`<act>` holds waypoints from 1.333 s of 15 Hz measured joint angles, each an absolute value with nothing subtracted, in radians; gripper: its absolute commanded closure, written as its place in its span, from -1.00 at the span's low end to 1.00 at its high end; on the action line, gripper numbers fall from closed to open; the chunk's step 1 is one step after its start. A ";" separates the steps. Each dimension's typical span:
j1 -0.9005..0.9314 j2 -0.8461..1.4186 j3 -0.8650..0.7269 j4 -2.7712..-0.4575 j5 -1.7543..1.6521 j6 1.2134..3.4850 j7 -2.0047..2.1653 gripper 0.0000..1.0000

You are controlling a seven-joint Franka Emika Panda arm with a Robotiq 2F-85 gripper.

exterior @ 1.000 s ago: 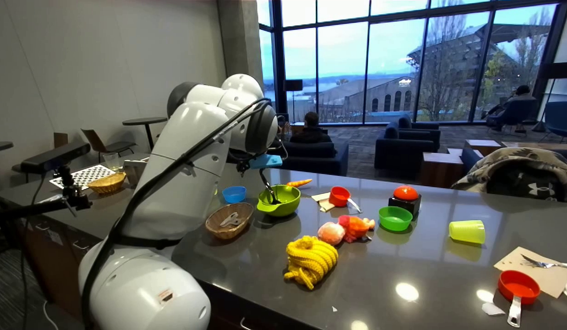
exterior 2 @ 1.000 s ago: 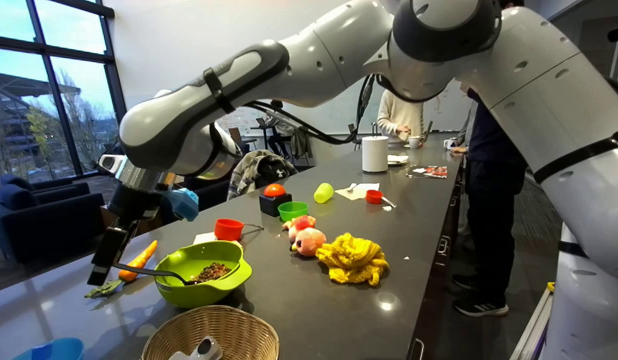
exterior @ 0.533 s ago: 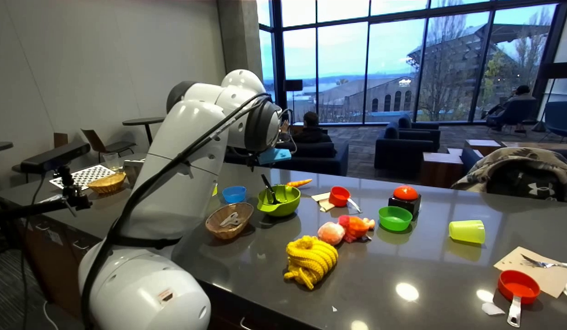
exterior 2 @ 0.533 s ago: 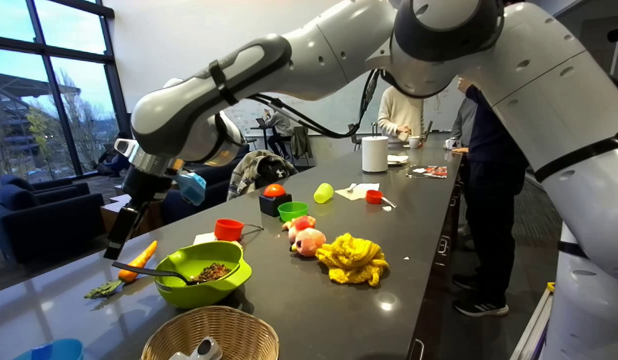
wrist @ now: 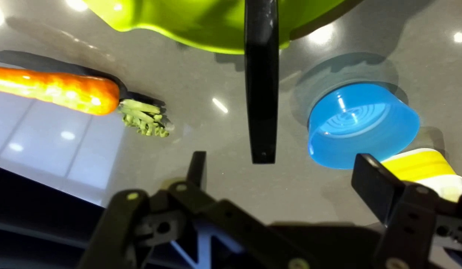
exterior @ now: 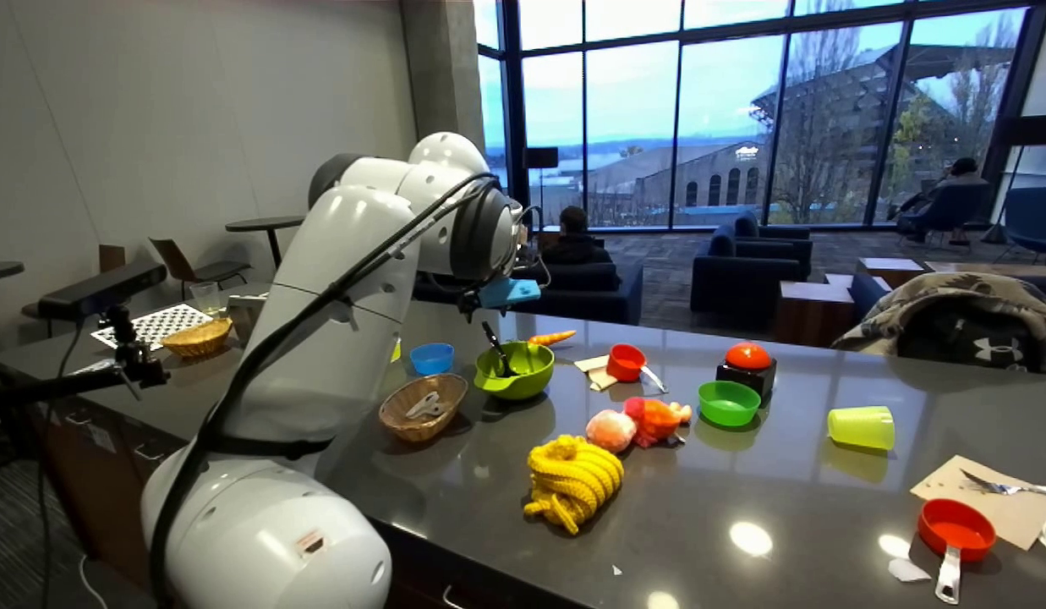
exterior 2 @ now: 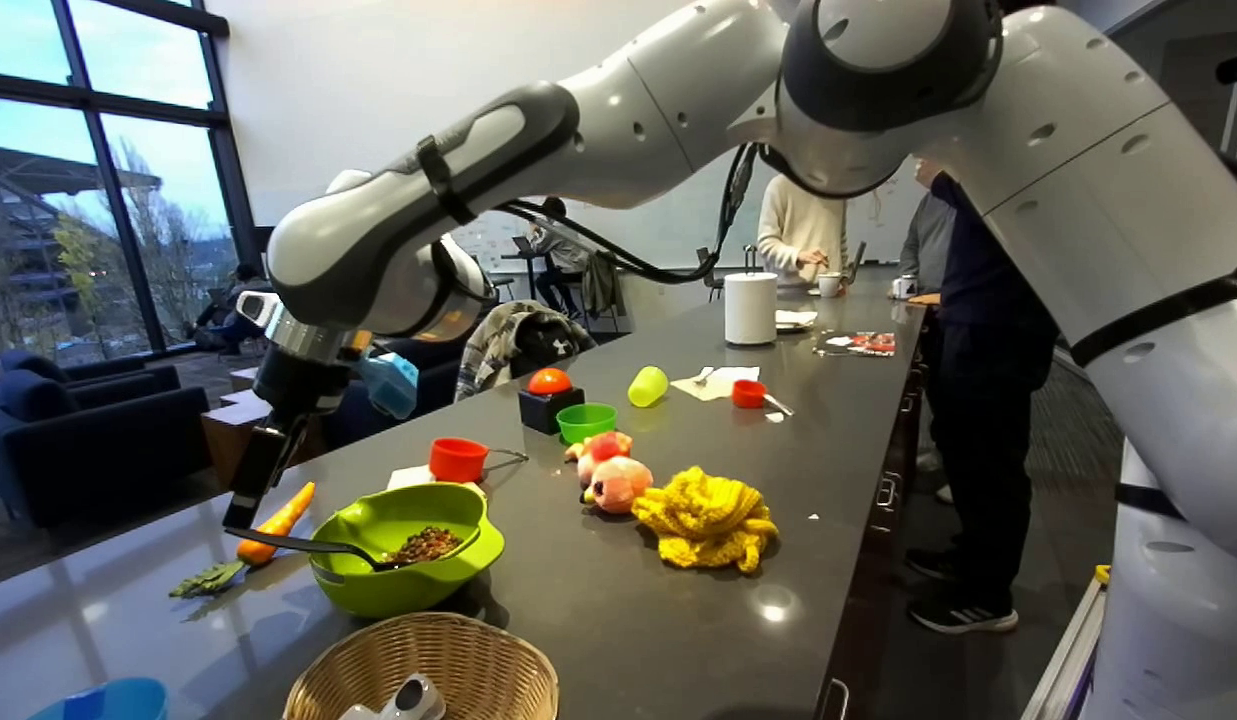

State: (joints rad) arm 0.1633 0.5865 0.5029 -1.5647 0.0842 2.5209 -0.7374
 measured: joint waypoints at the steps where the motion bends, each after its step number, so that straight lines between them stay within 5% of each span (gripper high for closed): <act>1: 0.169 0.586 0.503 -1.564 0.084 2.521 -0.737 -1.00; 20: 0.223 0.638 0.454 -1.546 0.084 2.463 -0.736 -1.00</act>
State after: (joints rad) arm 0.2231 0.6378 0.4539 -1.5459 0.0842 2.4633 -0.7358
